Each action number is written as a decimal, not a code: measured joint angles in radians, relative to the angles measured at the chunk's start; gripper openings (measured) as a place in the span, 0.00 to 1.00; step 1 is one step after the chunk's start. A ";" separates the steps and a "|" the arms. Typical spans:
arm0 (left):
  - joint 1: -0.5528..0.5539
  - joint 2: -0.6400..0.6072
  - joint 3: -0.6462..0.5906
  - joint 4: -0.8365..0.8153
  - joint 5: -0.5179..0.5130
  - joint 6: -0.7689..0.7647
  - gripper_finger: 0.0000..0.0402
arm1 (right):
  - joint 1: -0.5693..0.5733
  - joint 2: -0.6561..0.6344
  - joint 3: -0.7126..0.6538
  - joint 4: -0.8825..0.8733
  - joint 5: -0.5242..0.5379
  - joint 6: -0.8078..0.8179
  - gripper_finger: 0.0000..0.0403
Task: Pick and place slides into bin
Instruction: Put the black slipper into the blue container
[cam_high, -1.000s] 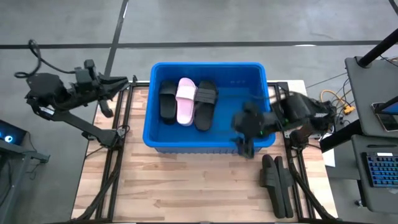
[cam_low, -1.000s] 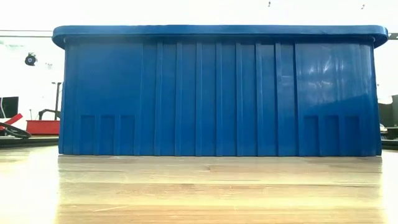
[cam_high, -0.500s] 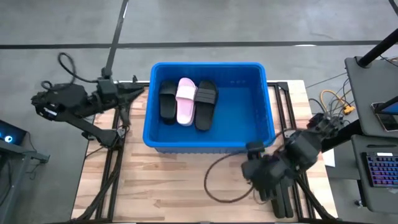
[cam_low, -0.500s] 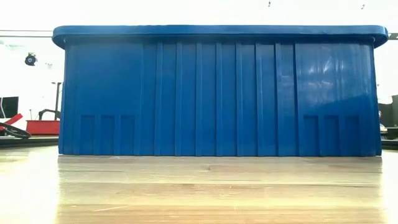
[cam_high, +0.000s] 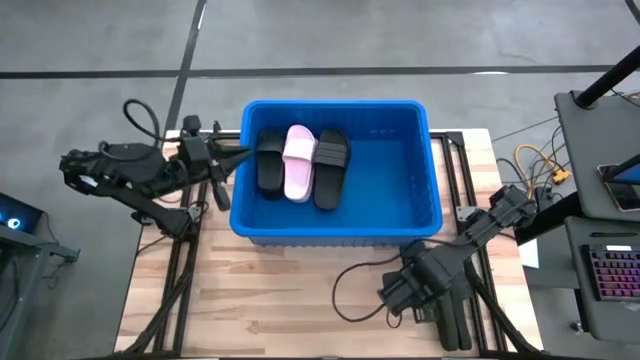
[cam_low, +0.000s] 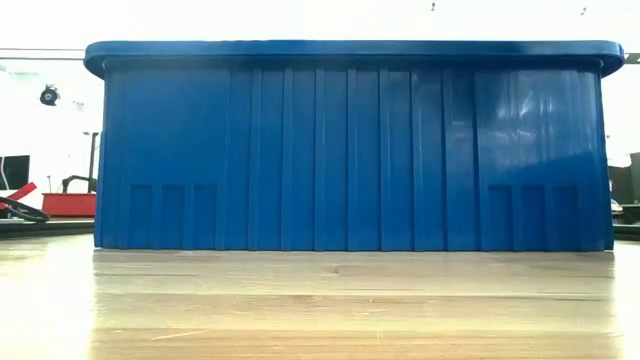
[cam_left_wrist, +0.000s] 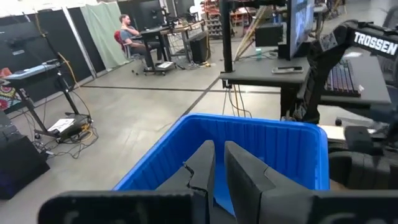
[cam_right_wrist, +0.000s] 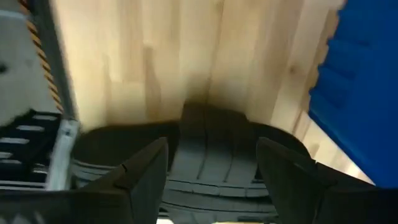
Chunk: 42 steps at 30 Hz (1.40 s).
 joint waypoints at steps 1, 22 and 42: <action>0.000 0.000 0.000 -0.002 0.002 0.000 0.06 | 0.000 0.000 -0.026 0.004 0.000 0.000 0.58; 0.000 0.009 -0.001 -0.001 0.001 -0.001 0.06 | 0.045 0.006 -0.241 0.208 -0.108 -0.169 0.58; 0.000 0.032 -0.001 -0.002 0.002 -0.002 0.06 | 0.127 0.005 -0.283 0.210 0.027 -0.414 0.58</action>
